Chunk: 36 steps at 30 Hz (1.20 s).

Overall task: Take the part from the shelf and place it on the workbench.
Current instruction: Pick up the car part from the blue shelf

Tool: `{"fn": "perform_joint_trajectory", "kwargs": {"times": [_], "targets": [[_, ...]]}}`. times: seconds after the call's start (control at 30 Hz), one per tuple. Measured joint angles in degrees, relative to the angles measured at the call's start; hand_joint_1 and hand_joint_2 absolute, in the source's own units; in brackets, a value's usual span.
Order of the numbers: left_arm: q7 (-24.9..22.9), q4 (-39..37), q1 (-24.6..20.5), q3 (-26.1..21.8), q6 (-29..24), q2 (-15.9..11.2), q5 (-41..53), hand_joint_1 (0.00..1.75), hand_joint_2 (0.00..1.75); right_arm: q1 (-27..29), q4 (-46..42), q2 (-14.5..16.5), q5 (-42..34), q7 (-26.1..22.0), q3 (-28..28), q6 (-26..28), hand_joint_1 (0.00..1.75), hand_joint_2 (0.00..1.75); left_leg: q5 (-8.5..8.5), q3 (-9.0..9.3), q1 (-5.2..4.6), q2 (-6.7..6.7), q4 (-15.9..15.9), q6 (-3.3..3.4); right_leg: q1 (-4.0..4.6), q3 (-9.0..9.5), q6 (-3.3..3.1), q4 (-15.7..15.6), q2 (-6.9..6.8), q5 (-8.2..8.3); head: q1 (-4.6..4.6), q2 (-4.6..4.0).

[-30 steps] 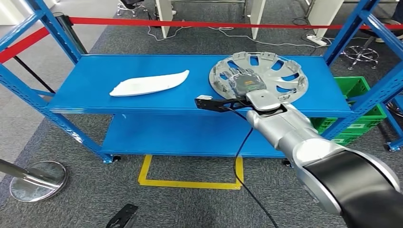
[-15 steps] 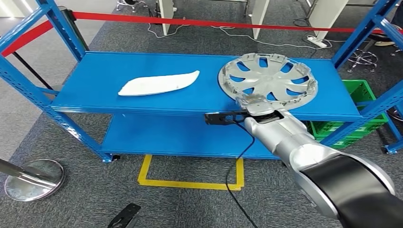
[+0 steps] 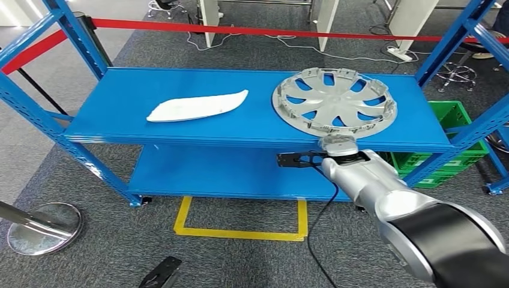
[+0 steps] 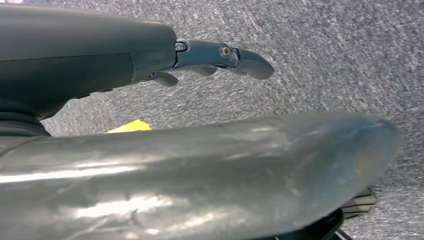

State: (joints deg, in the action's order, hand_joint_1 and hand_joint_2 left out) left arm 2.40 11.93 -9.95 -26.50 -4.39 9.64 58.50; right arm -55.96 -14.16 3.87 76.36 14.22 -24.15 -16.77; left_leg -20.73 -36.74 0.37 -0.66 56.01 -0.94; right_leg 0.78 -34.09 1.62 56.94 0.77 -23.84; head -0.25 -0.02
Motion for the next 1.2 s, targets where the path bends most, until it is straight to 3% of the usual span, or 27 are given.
{"fn": "perform_joint_trajectory", "kwargs": {"times": [0.23, 0.37, 0.5, 0.77, 1.0, 1.2], "targets": [[0.0, 0.0, 0.3, -0.3, -0.2, -0.1, -0.1, 0.0, 0.0, -0.9, 0.0, -0.3, 0.0, -0.9, 0.8, 1.8, 0.0, 1.75, 0.07, 0.02, -0.01, -0.01, 0.0, -0.08, -0.01, -0.01, -0.03, 0.1, -0.01, 0.03, 0.0, 0.0], [0.3, 0.0, 0.5, -0.9, -0.6, -0.1, -0.4, 0.0, 0.0, -2.2, -0.4, 0.1, 0.1, -5.3, 1.1, 7.9, 0.0, 1.75, 0.11, -0.01, -0.03, -0.02, 0.0, -0.12, -0.01, -0.05, -0.03, 0.2, 0.01, 0.04, 0.01, 0.0], [1.0, 0.0, 0.6, -1.6, -1.0, -0.2, -0.8, 0.0, 0.0, -6.0, -1.7, 2.1, 0.0, -10.6, 1.1, 13.1, 0.0, 1.75, 0.14, -0.01, -0.02, 0.01, 0.0, -0.17, -0.01, -0.17, -0.08, 0.3, 0.08, 0.01, -0.02, 0.0], [1.5, 0.0, 0.7, -2.9, -1.5, -0.2, -1.0, 0.0, 0.0, -10.0, -3.8, 6.2, -0.7, -16.2, 1.1, 18.9, 0.0, 1.75, 0.18, -0.01, 0.05, -0.04, 0.0, -0.25, 0.09, -0.21, -0.22, 0.5, -0.02, -0.07, -0.01, 0.0], [1.6, 0.0, 0.7, -3.7, -1.6, -0.2, -0.7, 0.0, 0.0, -11.6, -5.5, 7.8, -1.6, -15.6, 1.0, 22.9, 0.0, 1.75, 0.18, -0.01, 0.05, -0.09, 0.0, -0.26, 0.08, -0.21, -0.25, 0.5, -0.13, -0.1, -0.01, 0.0], [1.3, 0.0, 0.5, -4.0, -1.0, -0.1, 0.7, 0.0, 0.0, -10.9, -4.8, 7.5, -1.0, -11.0, 0.9, 19.0, 0.0, 1.75, 0.18, 0.02, 0.05, -0.05, 0.0, -0.26, 0.07, -0.25, -0.3, 0.5, -0.08, -0.08, -0.01, 0.0]]}}
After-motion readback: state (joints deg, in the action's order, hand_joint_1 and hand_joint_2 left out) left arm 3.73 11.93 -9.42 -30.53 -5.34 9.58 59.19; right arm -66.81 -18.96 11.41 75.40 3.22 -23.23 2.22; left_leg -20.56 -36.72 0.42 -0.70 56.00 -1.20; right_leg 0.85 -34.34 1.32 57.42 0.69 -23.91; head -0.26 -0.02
